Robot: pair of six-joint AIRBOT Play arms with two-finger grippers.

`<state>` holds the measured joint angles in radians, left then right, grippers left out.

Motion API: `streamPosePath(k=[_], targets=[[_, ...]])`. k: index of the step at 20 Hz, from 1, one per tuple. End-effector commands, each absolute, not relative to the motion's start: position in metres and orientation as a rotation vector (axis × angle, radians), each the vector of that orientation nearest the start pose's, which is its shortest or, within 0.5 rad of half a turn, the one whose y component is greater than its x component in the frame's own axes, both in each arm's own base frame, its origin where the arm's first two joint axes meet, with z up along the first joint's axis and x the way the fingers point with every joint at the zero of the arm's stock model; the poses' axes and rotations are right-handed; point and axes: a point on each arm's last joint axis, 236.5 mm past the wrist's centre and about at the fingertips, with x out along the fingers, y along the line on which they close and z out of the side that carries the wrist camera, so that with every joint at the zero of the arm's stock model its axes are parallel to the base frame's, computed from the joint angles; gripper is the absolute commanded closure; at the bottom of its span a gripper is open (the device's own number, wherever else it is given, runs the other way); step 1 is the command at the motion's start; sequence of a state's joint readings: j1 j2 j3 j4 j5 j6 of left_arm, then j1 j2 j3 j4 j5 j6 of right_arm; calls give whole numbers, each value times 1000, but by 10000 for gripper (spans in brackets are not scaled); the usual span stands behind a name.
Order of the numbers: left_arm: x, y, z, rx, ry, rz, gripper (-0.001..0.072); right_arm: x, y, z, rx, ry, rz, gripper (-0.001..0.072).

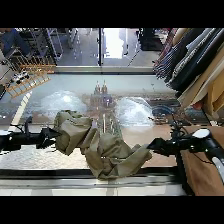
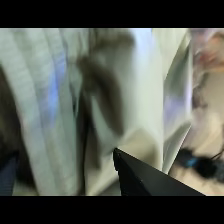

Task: Fold the clothes and pants, and hang the long-sleeved shirts on hangers.

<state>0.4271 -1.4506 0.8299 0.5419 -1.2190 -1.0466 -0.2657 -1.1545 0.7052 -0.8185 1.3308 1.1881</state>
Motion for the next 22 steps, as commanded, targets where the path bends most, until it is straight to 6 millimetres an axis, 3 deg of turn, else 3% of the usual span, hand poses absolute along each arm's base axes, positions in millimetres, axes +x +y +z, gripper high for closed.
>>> streamPosePath(k=[1,2,3,4,5,7,9,11,13,14,16,19,21,22], targets=[[394,-54,-64,-1048,1170,-379,129,262,105,-65,542,1516,391,175],[403,-56,-63,-1034,1154,-378,412,274,116,-65,536,1462,399,365],[415,-57,-56,-1015,1115,-385,683,289,125,-59,552,1402,402,623],[429,-54,-41,-1009,1064,-392,692,304,129,-50,556,1349,402,698],[444,-46,-20,-991,1008,-402,693,319,127,-36,535,1306,404,699],[469,-18,51,-953,876,-443,692,356,100,8,458,1202,344,700],[476,17,135,-900,750,-483,692,393,59,86,374,1019,267,701],[462,60,227,-813,610,-472,692,408,16,192,294,762,187,701],[434,93,318,-738,449,-425,692,387,-16,301,234,501,107,701],[414,100,365,-694,353,-425,692,365,-26,350,199,380,66,701],[364,93,451,-592,159,-448,692,313,-36,423,120,184,-22,701],[288,70,535,-465,-78,-469,692,246,-45,483,18,-24,-162,700],[250,65,566,-366,-200,-421,692,218,-47,506,-35,-116,-227,700],[240,69,573,-320,-233,-366,692,213,-47,514,-44,-147,-237,701]])
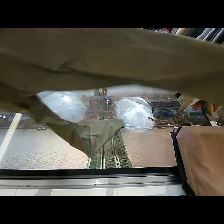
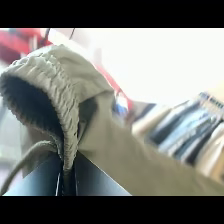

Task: Fold the clothes and pants, and hang the long-sleeved shirts on hangers.

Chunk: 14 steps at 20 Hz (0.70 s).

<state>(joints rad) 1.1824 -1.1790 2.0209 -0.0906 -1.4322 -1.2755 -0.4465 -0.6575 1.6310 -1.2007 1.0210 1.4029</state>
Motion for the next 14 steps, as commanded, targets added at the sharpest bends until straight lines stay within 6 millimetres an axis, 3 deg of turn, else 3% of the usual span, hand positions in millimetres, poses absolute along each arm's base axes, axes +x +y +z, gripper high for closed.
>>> streamPosePath(k=[1,3,5,8,10,13,14], targets=[[238,80,572,-285,-239,-285,692,217,-49,512,-40,-139,-235,701],[257,115,544,-289,-148,-137,692,258,-54,467,36,34,-173,702],[299,149,485,-353,11,-47,692,321,-46,390,189,271,-25,702],[381,168,346,-437,329,19,692,405,-23,256,309,562,98,701],[437,176,253,-477,450,71,692,463,-6,174,324,654,101,701],[518,212,143,-643,475,176,690,554,-13,80,544,652,-35,698],[536,222,116,-696,487,186,619,575,-9,54,630,680,-41,586]])
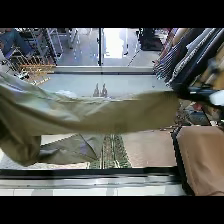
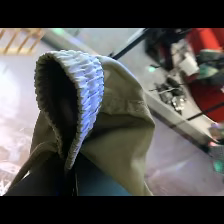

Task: Fold the clothes and pants, and hang the long-sleeved shirts on hangers.

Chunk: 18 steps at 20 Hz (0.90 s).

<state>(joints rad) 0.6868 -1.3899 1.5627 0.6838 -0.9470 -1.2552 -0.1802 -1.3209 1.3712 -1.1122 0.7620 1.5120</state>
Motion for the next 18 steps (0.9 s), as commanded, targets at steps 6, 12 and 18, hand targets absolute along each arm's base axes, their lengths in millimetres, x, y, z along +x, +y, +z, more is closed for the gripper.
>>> streamPosePath(k=[6,12,18], targets=[[475,258,31,-788,868,106,132,502,59,1,441,1177,286,129],[337,292,-42,-809,1286,270,166,379,215,-20,433,1474,695,148],[377,285,-49,-680,1096,85,48,355,327,-58,556,1456,743,146]])
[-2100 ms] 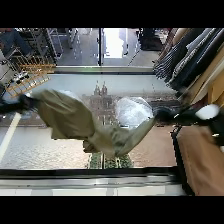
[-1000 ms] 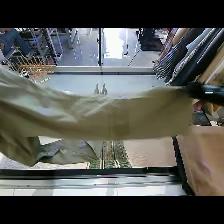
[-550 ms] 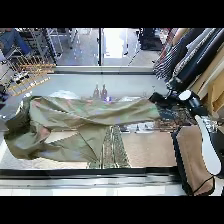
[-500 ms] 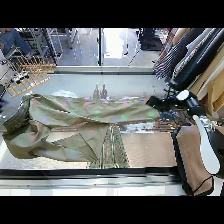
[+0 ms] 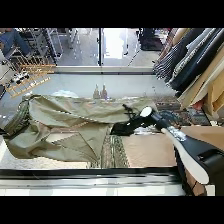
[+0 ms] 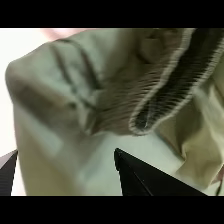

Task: Fold the clothes and pants, and hang the long-sleeved shirts on hangers.

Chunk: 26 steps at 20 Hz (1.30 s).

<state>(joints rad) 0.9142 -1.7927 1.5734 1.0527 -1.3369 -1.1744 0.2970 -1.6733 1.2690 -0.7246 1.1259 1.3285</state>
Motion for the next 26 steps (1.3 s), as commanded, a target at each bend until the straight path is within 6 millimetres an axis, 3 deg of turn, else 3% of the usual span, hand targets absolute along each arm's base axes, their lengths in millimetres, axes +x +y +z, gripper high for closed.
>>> streamPosePath(k=[1,4,6,8,10,18,20,23,25,26], targets=[[381,287,-47,-656,1078,78,48,357,334,-66,579,1458,713,146],[393,272,-34,-617,1028,-26,64,355,339,-83,608,1492,661,146],[401,272,-9,-582,947,-57,67,352,340,-82,622,1511,657,146],[398,267,19,-525,908,-94,67,352,340,-81,633,1518,648,146],[394,259,29,-502,911,-124,67,352,340,-81,642,1526,640,146],[419,244,-41,-518,995,-132,75,352,343,-79,663,1528,639,146],[423,240,-47,-482,1015,-131,267,352,343,-79,664,1525,638,148],[431,225,-46,-470,1022,-164,659,356,349,-83,672,1501,618,214],[432,212,-46,-468,1038,-198,690,350,364,-98,657,1504,603,228],[432,207,-45,-470,1047,-215,690,344,371,-106,644,1514,603,375]])
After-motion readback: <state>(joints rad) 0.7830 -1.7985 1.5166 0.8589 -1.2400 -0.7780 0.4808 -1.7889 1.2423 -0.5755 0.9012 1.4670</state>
